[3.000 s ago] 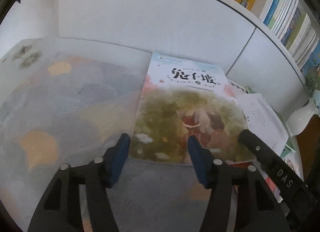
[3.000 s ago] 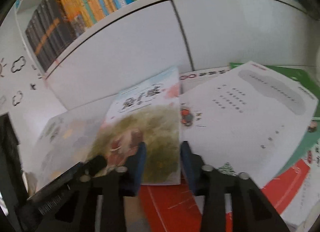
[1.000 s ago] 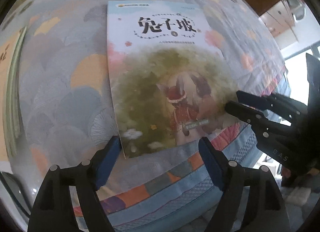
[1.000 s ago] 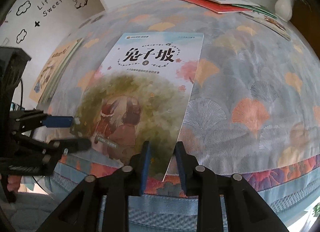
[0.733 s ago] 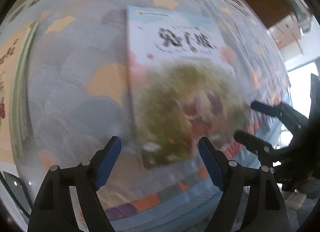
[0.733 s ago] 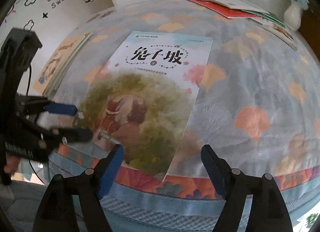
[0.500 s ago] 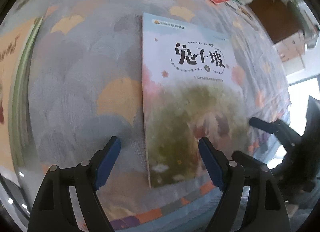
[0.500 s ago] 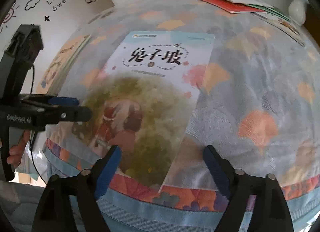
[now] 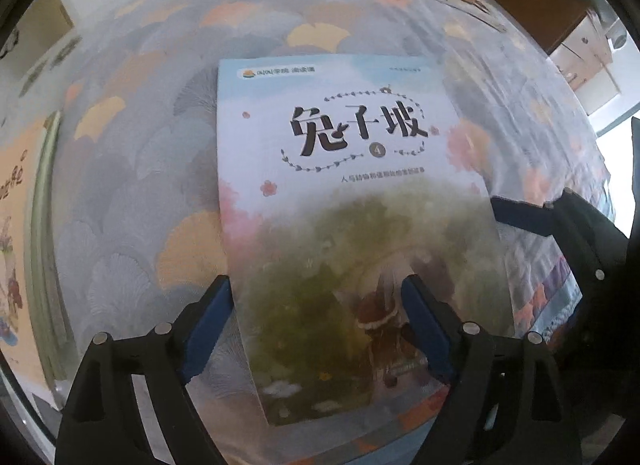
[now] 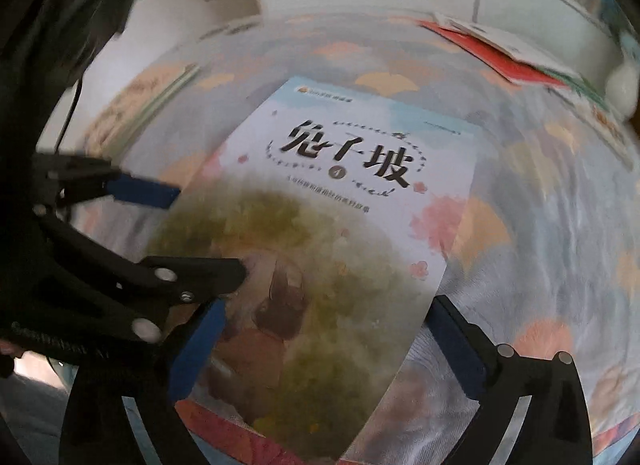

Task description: Organize books

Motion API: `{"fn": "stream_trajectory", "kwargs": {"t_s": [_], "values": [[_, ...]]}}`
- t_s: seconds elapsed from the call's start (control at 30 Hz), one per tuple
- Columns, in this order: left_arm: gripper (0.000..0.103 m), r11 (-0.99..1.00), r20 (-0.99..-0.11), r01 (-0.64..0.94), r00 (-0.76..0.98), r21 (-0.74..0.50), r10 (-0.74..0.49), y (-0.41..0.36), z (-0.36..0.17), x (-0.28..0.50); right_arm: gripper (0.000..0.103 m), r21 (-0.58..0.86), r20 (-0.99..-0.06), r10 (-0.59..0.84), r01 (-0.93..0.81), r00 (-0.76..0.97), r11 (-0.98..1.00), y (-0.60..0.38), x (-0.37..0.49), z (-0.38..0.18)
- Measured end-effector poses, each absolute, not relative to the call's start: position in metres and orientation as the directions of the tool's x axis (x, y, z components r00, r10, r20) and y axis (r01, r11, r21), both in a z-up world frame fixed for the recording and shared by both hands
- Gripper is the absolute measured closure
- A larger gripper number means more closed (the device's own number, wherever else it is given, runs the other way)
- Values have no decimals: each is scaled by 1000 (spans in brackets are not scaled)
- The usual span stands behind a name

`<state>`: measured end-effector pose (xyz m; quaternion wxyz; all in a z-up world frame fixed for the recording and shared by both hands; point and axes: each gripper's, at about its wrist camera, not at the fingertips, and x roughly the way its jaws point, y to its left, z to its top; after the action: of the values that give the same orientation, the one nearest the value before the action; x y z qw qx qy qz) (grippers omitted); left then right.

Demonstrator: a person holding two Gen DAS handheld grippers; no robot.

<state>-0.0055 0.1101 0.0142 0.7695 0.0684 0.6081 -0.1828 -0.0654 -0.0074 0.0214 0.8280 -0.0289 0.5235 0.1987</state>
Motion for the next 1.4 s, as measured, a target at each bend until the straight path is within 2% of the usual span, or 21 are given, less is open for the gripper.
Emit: {"fn": "stream_trajectory", "kwargs": {"t_s": [0.1,0.13,0.17,0.27,0.4,0.47,0.53,0.6,0.63,0.67,0.77,0.9,1.0,1.07,1.27,1.4], "values": [[24,930,-943,311,201,-196,-266,114,20,0,10,240,-861,355,-322,366,916,-20,-63,28],[24,927,-936,312,210,-208,-281,116,23,-1,20,294,-842,385,-278,377,915,-30,-62,32],[24,923,-925,308,226,-230,-306,119,28,-2,23,352,-820,424,-245,385,903,-39,-61,35],[24,913,-907,344,272,-220,-321,117,39,-7,23,393,-805,453,-228,382,891,-43,-58,37],[24,911,-909,334,251,-241,-333,130,36,-4,23,428,-798,483,-224,361,875,-47,-55,33],[24,915,-920,326,229,-236,-319,139,31,-2,23,495,-775,536,-205,336,844,-54,-56,29],[24,917,-944,349,188,-193,-271,138,21,-3,23,677,-676,679,-121,288,726,-78,-52,16],[24,912,-949,379,199,-156,-245,133,16,-11,23,792,-575,763,-34,296,610,-98,-50,3],[24,911,-950,381,195,-155,-243,131,16,-13,27,814,-553,778,-6,298,581,-104,-49,-1],[24,912,-947,370,189,-176,-259,132,16,-13,31,809,-561,774,-5,294,588,-104,-49,-1],[24,909,-927,319,169,-269,-334,142,18,-10,31,776,-592,751,-44,291,629,-94,-51,4],[24,888,-903,289,135,-358,-408,147,19,-9,35,845,-520,821,2,234,535,-95,-46,-7],[23,893,-911,304,142,-332,-387,144,19,-12,45,823,-552,802,-6,228,568,-89,-44,-5],[24,898,-922,324,148,-297,-358,136,20,-14,62,794,-593,771,11,235,607,-90,-43,-4],[24,901,-923,312,141,-303,-359,140,22,-11,66,691,-694,673,-27,255,722,-80,-45,11],[24,883,-899,271,110,-382,-423,152,25,-8,66,685,-700,669,-28,247,728,-84,-42,11]]}}
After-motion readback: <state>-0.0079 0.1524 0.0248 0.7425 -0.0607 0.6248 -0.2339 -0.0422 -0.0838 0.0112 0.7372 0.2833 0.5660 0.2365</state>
